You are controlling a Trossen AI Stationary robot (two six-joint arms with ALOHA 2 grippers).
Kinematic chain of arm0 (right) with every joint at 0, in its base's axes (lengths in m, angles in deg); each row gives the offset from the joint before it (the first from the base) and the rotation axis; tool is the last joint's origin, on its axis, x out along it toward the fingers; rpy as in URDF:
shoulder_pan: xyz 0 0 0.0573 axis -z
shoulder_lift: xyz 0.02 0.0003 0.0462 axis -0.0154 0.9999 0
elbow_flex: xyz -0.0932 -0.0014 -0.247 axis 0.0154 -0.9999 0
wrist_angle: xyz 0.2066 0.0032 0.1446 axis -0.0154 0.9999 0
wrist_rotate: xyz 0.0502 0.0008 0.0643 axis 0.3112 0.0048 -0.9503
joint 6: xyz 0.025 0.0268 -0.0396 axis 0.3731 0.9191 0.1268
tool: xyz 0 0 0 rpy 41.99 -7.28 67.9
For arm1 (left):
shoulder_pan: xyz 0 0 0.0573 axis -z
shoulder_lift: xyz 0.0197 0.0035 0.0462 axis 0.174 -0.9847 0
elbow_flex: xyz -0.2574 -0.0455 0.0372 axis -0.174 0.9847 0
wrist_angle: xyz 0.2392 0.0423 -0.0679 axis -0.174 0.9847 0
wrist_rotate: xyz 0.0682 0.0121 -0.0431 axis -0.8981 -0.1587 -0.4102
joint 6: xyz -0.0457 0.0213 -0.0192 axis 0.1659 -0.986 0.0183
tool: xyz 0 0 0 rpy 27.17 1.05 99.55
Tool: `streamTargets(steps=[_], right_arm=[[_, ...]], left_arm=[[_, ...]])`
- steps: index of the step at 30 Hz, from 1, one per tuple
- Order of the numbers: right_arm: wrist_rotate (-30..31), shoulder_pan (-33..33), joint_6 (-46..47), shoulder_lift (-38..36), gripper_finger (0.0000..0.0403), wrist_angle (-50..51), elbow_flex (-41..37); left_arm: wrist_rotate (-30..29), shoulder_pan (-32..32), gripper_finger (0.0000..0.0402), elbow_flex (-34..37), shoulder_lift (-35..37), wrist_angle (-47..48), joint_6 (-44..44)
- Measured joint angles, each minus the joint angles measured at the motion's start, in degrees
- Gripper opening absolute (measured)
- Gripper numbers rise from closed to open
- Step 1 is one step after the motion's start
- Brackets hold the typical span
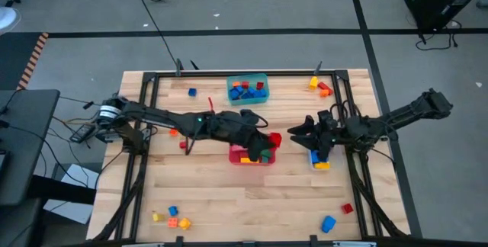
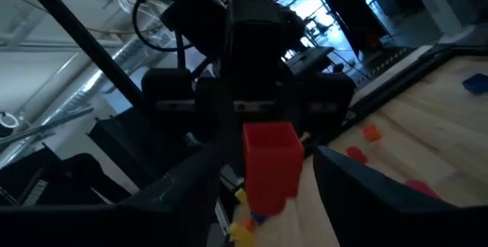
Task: Sort blocks by size
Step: Put the red 1 stud game piece into the transparent bin
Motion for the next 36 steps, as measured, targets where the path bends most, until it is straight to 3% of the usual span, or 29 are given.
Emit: streamTargets(steps=[7,17,31,36], right_arm=[[-0.02,0.0,-0.3,3.46,0.0227,-2.82,0.0],[-0.07,0.68,-1.86,8.32,0.0225,-7.14,0.0],[-1.97,2.49,-1.61,12.32,0.0156,-12.55,0.0],[-2.35,2.49,-1.95,12.61,0.0153,-12.59,0.0]], left_arm=[[2.4,-0.02,0.0152,0.0,-3.44,-6.97,2.72],[2.39,-1.26,0.0152,0.0,-3.43,-8.05,2.63],[2.82,-1.33,0.0152,0.0,-3.43,-7.38,1.37],[2.89,-1.33,0.0153,0.0,-3.43,-7.16,-0.87]])
